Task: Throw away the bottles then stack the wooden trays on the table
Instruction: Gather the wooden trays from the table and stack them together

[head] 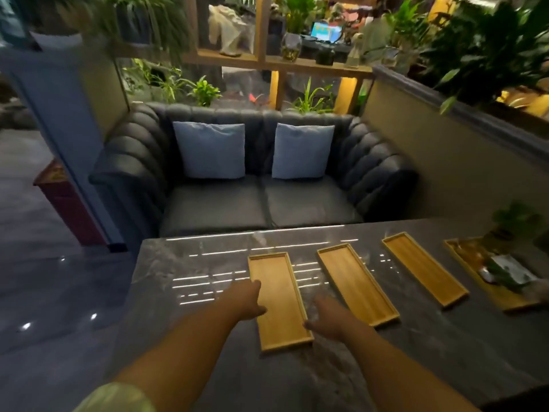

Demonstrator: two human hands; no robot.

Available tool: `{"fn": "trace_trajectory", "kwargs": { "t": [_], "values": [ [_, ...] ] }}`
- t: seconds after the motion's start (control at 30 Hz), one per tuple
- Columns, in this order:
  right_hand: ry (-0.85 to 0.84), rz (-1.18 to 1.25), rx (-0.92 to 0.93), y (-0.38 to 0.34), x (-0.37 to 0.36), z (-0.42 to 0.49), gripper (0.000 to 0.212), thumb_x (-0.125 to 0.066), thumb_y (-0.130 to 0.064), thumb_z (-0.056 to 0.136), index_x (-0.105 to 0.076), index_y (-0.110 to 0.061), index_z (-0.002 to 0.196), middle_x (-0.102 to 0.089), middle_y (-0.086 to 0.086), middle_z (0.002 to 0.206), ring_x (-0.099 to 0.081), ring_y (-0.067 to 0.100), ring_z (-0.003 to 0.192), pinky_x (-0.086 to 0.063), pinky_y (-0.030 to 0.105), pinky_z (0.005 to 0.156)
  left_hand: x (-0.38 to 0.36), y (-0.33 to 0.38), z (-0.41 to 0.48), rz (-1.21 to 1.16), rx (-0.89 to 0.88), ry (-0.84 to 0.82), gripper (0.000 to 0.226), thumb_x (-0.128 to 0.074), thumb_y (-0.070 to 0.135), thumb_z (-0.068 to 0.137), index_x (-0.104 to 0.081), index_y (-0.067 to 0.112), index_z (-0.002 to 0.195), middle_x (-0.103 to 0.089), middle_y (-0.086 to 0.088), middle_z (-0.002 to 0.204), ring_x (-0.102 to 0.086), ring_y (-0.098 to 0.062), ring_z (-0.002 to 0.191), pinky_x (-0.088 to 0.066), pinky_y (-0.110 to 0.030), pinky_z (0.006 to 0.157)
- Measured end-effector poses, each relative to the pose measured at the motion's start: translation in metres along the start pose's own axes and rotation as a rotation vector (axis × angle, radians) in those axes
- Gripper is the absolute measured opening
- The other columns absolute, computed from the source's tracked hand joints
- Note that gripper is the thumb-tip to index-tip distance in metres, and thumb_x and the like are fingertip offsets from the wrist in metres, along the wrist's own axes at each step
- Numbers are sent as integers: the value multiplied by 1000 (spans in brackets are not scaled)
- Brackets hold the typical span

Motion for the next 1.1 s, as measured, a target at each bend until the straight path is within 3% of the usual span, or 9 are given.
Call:
{"fn": "trace_trajectory", "kwargs": {
  "t": [0.1, 0.23, 0.37, 0.43, 0.5, 0.6, 0.73, 0.93, 1.1],
  "values": [
    [-46, -8, 9, 4, 3, 33, 76, -67, -44, 81, -35, -26, 148, -42, 4, 151, -44, 24, 136, -37, 37, 109, 1, -10, 16, -76, 25, 1, 62, -67, 53, 75, -52, 22, 127, -57, -4, 132, -55, -24, 118, -50, -42, 96],
    [-122, 14, 2, 11, -7, 72, 70, -63, -47, 84, -37, -28, 146, -43, 3, 151, -41, 24, 138, -35, 40, 112, -4, -24, 28, -185, 91, 20, 53, -69, 44, 77, -56, 27, 125, -61, -1, 128, -58, -19, 114, -46, -28, 88],
    [-149, -22, 25, 15, -14, 104, 71, -59, -48, 86, -33, -26, 148, -42, 3, 152, -41, 26, 137, -38, 42, 111, -12, -35, 39, -212, 206, -22, 65, -66, 47, 80, -47, 17, 135, -55, -9, 136, -55, -26, 120, -48, -37, 97],
    [-166, -28, 36, 17, -18, 116, 67, -57, -47, 87, -36, -24, 147, -44, 4, 150, -43, 26, 135, -38, 42, 110, -20, -39, 44, -262, 254, -45, 56, -65, 43, 82, -55, 13, 128, -59, -11, 130, -58, -26, 117, -48, -32, 91],
    [-179, -2, 68, 22, -23, 126, 59, -55, -44, 88, -41, -26, 142, -49, 3, 145, -48, 24, 130, -42, 43, 108, -30, -39, 48, -284, 285, -65, 40, -64, 39, 84, -64, 11, 112, -66, -11, 116, -62, -24, 108, -46, -28, 84],
    [-185, 43, 67, 34, -29, 137, 45, -56, -42, 89, -53, -26, 131, -60, 0, 130, -58, 21, 115, -49, 39, 98, -43, -35, 52, -281, 342, -90, 40, -63, 34, 86, -61, 7, 116, -63, -11, 119, -60, -25, 112, -46, -34, 93],
    [-173, 117, 31, 50, -38, 151, 27, -59, -43, 88, -61, -26, 110, -67, -3, 106, -62, 13, 91, -55, 34, 83, -55, -27, 63, -294, 399, -64, 38, -62, 36, 87, -58, 9, 113, -62, -12, 117, -59, -24, 107, -46, -34, 91],
    [-104, 137, 24, 50, -53, 166, 20, -55, -46, 90, -56, -27, 97, -62, -4, 91, -60, 13, 81, -55, 35, 75, -70, -32, 68, -355, 480, 23, 30, -65, 31, 85, -53, 12, 105, -57, -11, 110, -54, -21, 97, -40, -29, 79],
    [-75, 136, 21, 52, -67, 167, 26, -47, -45, 95, -57, -25, 108, -64, -2, 103, -61, 16, 92, -54, 37, 84, -84, -32, 70, -387, 515, 66, 22, -59, 30, 91, -55, 12, 104, -59, -12, 107, -54, -20, 93, -44, -33, 84]
  ]
}}
Point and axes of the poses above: each hand's wrist, its own z-axis towards the middle knuckle, its own x-axis out of the back of the hand, y = z × x, the point moved 4 cm from there along z, towards the middle knuckle
